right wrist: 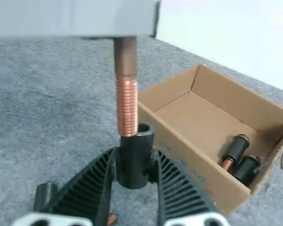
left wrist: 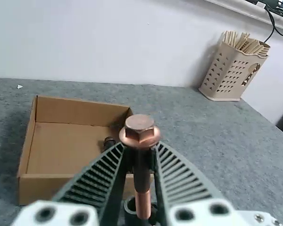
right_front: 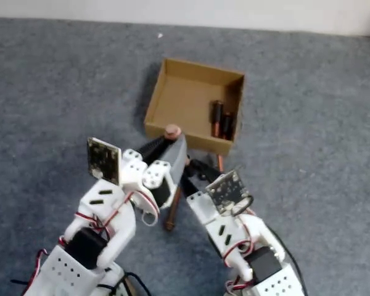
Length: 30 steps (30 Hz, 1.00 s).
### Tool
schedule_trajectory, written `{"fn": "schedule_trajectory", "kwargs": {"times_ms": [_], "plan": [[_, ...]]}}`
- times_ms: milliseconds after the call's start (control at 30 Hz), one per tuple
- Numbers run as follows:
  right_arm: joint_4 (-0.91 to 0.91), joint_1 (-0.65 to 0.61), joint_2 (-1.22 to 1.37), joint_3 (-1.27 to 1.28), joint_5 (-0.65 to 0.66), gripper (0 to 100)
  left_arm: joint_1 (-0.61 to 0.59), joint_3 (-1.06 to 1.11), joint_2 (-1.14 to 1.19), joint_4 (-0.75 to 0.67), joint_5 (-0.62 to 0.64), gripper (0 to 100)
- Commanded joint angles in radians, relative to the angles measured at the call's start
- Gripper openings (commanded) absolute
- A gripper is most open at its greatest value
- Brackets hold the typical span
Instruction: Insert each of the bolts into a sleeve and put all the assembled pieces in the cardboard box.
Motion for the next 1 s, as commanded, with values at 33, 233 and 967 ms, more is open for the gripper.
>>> {"fn": "schedule_trajectory", "kwargs": {"times_ms": [33, 233, 967], "plan": [[-0.038, -0.010, -0.018, 0.053, 0.009, 0.5, 0.007, -0.007, -0.012, -0.032, 0.011, 0], [-0.038, -0.010, -0.018, 0.053, 0.009, 0.5, 0.001, 0.012, -0.012, -0.092, 0.011, 0], [-0.038, -0.008, -0.018, 0.056, 0.009, 0.5, -0.001, 0.125, -0.021, -0.138, 0.005, 0]]}}
